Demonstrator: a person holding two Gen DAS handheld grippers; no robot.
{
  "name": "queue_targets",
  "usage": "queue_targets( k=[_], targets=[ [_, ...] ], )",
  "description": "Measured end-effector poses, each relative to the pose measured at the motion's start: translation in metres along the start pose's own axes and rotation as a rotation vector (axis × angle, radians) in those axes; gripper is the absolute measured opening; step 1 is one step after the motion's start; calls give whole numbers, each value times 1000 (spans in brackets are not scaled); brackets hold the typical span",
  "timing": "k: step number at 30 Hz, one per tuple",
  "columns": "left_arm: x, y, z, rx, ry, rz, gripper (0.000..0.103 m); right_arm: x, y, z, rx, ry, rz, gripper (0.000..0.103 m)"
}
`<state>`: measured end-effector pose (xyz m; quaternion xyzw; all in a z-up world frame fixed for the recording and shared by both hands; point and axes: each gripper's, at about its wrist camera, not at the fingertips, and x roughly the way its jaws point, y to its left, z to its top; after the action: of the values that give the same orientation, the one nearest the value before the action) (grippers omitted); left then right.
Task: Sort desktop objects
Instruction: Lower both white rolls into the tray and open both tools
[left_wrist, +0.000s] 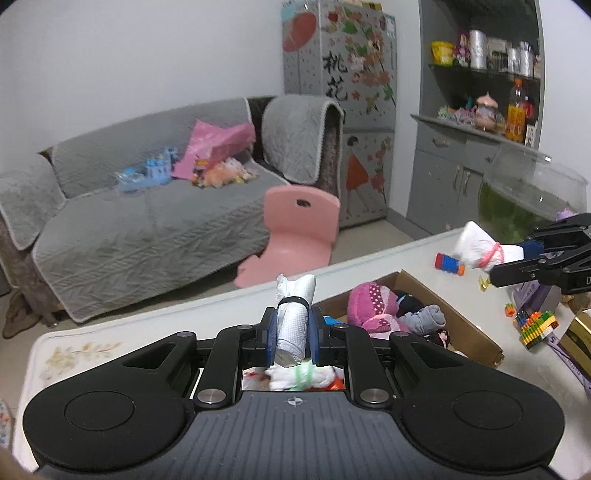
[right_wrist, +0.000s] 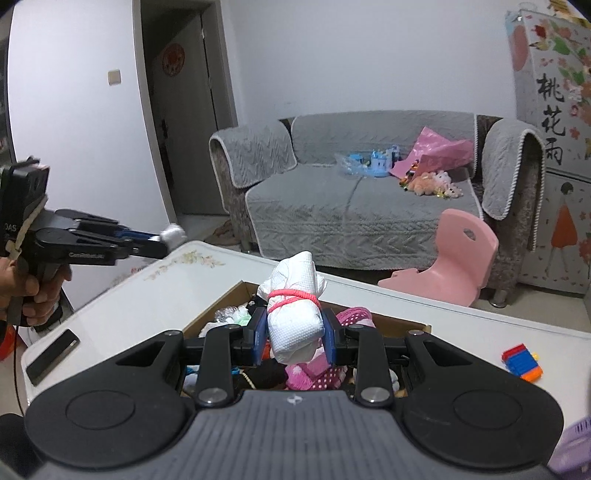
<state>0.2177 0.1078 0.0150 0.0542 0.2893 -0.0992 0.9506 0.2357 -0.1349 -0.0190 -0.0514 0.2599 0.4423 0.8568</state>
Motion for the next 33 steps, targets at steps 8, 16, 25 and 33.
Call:
queue_targets(
  k=[8, 16, 25, 33],
  targets=[
    [69, -19, -3, 3, 65, -35, 22, 31, -6, -9, 10, 64, -59, 28],
    [112, -28, -22, 17, 137, -38, 22, 59, -12, -26, 20, 139, -134, 28],
    [121, -31, -40, 17, 170, -41, 22, 76, -8, -43, -4, 204, -174, 28],
    [118, -37, -46, 29, 168, -49, 23, 82, -4, -51, -26, 225, -203, 27]
  ],
)
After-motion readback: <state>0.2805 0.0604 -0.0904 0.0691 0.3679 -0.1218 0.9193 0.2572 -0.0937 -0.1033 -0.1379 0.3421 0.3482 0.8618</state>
